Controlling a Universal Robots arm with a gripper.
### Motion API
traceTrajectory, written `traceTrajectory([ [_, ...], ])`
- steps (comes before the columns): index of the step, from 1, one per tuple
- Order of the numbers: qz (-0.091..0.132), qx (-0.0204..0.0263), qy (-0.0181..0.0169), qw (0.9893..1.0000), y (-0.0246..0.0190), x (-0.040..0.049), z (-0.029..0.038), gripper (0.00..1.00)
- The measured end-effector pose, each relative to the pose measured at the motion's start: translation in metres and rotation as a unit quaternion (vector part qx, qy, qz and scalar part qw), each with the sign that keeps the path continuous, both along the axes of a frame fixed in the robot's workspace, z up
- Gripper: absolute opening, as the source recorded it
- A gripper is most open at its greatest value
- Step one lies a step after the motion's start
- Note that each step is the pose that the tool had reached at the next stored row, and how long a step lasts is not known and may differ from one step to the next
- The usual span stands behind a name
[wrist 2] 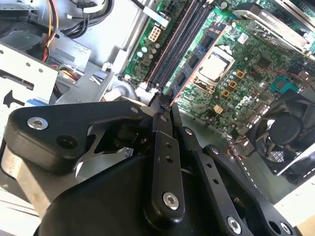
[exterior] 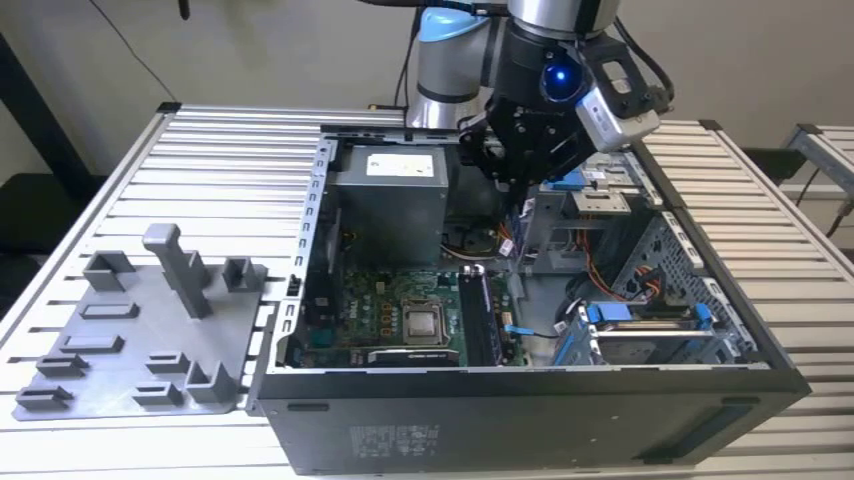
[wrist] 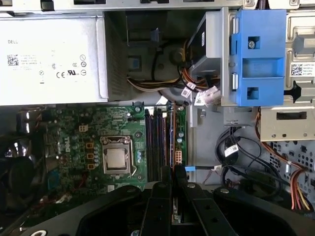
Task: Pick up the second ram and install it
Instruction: 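Insert the second ram into the second slot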
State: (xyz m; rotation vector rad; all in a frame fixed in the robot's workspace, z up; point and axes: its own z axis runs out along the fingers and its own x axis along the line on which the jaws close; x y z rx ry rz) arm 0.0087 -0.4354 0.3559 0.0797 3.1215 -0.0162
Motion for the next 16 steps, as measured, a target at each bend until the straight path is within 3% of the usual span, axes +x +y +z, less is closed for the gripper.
traceTrajectory([
  [8, 0.001, -0.0001, 0.0, 1.0, 0.0, 0.0, -0.0089, 0.14],
  [16, 0.005, -0.004, 0.0, 1.0, 0.0, 0.0002, -0.0227, 0.14],
])
